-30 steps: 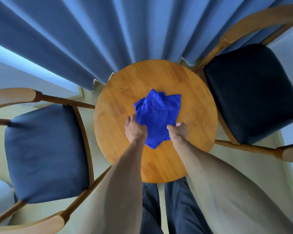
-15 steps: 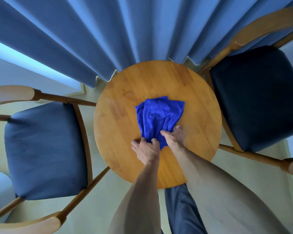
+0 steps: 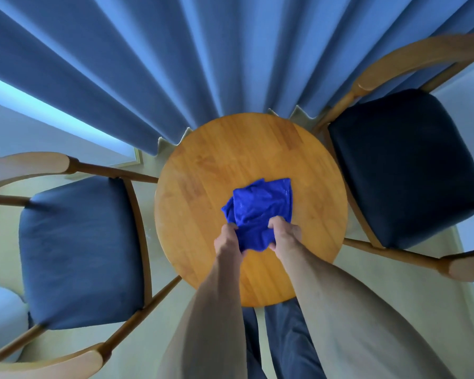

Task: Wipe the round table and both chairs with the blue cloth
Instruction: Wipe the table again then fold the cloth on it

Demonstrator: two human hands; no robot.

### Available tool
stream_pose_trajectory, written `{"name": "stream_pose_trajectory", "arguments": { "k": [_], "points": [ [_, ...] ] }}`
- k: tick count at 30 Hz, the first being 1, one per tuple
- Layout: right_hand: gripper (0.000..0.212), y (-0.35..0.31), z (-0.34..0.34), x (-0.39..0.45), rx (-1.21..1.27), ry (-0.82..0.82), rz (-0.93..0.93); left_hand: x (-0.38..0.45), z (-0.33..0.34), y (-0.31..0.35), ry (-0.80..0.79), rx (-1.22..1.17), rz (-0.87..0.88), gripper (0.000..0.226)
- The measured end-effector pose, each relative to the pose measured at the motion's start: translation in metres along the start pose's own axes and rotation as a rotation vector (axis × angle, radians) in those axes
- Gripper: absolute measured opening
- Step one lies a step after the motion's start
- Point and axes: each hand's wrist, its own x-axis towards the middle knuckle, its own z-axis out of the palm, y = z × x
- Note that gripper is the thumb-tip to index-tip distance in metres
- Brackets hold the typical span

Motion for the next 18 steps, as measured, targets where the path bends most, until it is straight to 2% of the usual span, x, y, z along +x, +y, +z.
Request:
{"name": "stream_pose_trajectory", "arguments": {
  "k": [2,4,6,8,10,12,15,18],
  "points": [
    [0.013,-0.015,0.008,-0.007,0.212,-0.042,-0.076,-0.009,0.014,0.019,0.042,-0.122,0.053,0.028],
    [0.026,-0.032,0.017,-0.008,0.414,-0.121,-0.097,-0.016,0.027,0.036,0.026,-0.242,0.126,0.037],
    [0.027,-0.043,0.024,-0.004,0.51,-0.169,-0.145,-0.015,0.034,0.047,0.031,-0.327,0.192,0.038],
    [0.026,-0.043,0.027,0.004,0.33,-0.076,-0.297,-0.009,0.036,0.048,0.1,-0.268,0.287,0.034],
    [0.034,-0.037,0.025,0.01,-0.118,0.067,-0.492,0.002,0.031,0.044,0.24,0.069,0.405,0.032],
    [0.042,-0.028,0.023,0.017,-0.405,0.116,-0.6,0.01,0.023,0.033,0.267,0.396,0.474,0.033],
    [0.044,-0.017,0.021,0.022,-0.611,0.126,-0.706,0.018,0.015,0.02,0.217,0.577,0.49,0.036],
    [0.045,-0.016,0.025,0.018,-0.703,0.176,-0.731,0.018,0.013,0.013,0.163,0.616,0.455,0.028]
  ]
}}
